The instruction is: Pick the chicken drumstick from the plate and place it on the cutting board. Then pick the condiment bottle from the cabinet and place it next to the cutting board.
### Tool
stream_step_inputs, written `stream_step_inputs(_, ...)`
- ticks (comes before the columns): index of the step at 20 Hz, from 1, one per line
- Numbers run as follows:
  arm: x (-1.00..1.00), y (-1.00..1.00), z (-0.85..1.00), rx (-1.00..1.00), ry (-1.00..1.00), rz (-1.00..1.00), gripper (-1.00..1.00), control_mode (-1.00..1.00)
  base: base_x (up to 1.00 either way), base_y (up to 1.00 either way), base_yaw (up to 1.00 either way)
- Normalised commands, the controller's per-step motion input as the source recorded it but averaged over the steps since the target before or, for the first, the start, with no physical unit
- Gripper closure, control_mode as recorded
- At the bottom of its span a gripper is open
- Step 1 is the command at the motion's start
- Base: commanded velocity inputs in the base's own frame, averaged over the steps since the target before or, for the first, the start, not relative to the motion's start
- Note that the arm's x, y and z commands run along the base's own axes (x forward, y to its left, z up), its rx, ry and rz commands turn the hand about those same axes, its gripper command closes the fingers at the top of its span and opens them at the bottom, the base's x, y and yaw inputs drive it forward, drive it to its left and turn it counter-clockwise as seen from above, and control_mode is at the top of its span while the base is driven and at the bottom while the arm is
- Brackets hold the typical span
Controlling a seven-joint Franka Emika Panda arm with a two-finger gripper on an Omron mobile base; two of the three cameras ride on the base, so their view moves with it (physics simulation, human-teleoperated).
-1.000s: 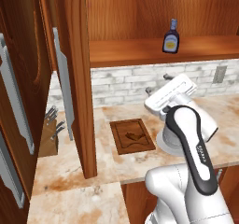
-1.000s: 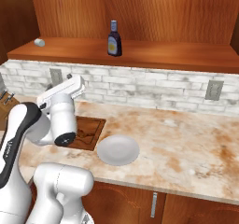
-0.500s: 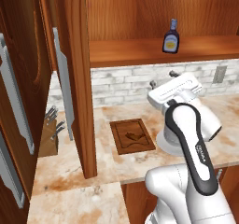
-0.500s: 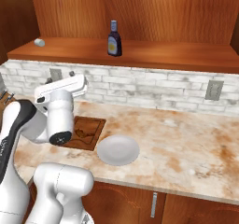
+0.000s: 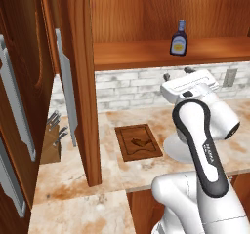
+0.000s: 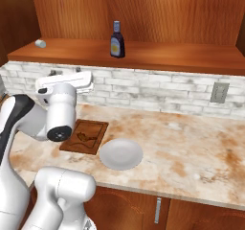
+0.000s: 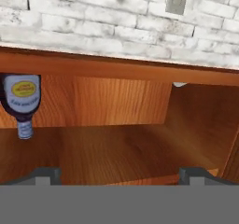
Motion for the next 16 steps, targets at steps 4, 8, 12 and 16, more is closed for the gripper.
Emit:
stream_step_inputs(4, -0.09, -0.16, 0.32, 0.11, 0.07, 0.00, -1.00, -1.00, 0.00, 0.00, 0.00)
stream_step_inputs(8, -0.08, -0.15, 0.30, 0.10, 0.06, 0.00, -1.00, -1.00, 0.00, 0.00, 0.00)
stream_step_inputs(12, -0.03, -0.15, 0.29, 0.10, 0.07, -0.01, -1.00, -1.00, 0.00, 0.00, 0.00)
stream_step_inputs(16, -0.01, -0.15, 0.32, 0.09, 0.08, -0.01, -1.00, -1.00, 0.00, 0.00, 0.00)
